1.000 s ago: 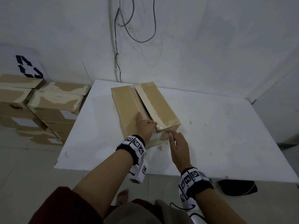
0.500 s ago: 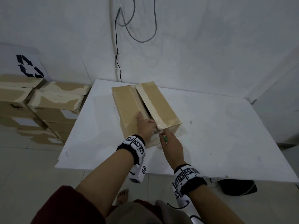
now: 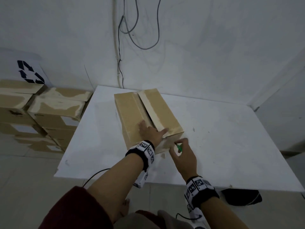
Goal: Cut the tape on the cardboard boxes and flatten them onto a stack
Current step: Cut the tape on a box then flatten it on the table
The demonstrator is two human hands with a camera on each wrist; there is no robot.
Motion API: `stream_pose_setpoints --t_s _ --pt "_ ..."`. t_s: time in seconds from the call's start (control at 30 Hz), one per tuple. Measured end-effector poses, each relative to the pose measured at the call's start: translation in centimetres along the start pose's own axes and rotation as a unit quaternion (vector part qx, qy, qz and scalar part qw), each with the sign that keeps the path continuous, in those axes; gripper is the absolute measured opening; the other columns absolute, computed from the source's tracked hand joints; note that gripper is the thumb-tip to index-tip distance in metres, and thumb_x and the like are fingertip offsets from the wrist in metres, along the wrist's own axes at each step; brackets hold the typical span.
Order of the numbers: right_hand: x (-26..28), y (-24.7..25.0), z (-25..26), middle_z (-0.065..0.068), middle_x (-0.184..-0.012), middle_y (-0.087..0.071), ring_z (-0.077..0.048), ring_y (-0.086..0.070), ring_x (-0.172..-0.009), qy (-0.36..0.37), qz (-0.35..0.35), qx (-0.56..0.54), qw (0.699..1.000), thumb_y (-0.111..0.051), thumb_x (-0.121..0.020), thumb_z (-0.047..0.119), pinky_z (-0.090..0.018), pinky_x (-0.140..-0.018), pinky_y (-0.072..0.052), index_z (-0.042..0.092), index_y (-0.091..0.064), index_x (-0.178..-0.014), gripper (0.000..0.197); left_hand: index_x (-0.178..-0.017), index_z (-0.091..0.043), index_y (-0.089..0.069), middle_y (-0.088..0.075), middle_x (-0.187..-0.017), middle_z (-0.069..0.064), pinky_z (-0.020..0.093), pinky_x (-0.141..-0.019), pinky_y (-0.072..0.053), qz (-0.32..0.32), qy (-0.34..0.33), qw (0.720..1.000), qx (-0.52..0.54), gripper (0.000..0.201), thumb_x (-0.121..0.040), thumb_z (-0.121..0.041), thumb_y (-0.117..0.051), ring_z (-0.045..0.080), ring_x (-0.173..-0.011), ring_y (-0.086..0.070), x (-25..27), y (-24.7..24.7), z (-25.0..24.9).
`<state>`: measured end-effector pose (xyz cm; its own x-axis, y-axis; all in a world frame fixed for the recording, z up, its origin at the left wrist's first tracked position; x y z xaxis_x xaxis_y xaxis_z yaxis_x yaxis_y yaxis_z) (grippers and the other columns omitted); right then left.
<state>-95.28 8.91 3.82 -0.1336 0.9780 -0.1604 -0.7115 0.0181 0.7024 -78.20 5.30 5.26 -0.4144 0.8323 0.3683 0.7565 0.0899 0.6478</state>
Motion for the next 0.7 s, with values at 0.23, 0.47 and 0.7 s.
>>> stream_pose_setpoints --t_s 0.23,0.47,0.7 --pt "-2.0 2.2 -0.5 0.007 -0.078 -0.056 -0.007 -0.050 -0.061 -0.003 -0.072 -0.069 0.995 -0.047 -0.102 0.031 -0.021 -0.052 -0.036 0.025 -0.046 -0.096 0.008 -0.143 -0.007 -0.034 0.003 -0.159 0.016 0.043 -0.119 0.003 0.010 -0.032 0.998 -0.059 0.074 -0.087 -0.048 -0.063 0.033 -0.147 0.010 0.1 0.4 -0.7" --pt "-7.0 2.2 -1.6 -0.005 -0.101 -0.046 -0.013 -0.042 -0.083 -0.008 -0.096 -0.046 0.994 -0.048 -0.102 0.016 -0.019 -0.068 -0.030 0.004 -0.052 -0.099 0.013 -0.125 -0.011 -0.054 -0.038 -0.143 0.011 0.033 -0.108 -0.025 0.105 -0.147 0.933 -0.312 0.051 -0.085 -0.041 -0.067 0.029 -0.140 -0.021 -3.7 7.5 2.5" --pt "-7.3 1.4 -2.1 -0.005 -0.080 -0.057 -0.021 -0.052 -0.073 -0.107 -0.021 -0.104 0.989 -0.043 -0.104 0.027 -0.033 -0.061 -0.038 0.010 -0.048 -0.094 0.019 -0.127 -0.021 -0.055 -0.030 -0.142 0.015 0.043 -0.107 -0.026 0.061 -0.083 0.924 -0.367 0.053 -0.086 -0.055 -0.056 0.035 -0.130 -0.028 -3.2 12.4 4.5"
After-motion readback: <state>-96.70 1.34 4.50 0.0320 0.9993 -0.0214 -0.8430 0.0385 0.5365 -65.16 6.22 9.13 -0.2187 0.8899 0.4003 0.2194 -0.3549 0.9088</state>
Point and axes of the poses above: each hand's wrist, its own x-axis away from the middle knuckle, its own y-axis out of the back of the hand, z = x × y, the point moved 3 cm from there along -x, towards the middle knuckle
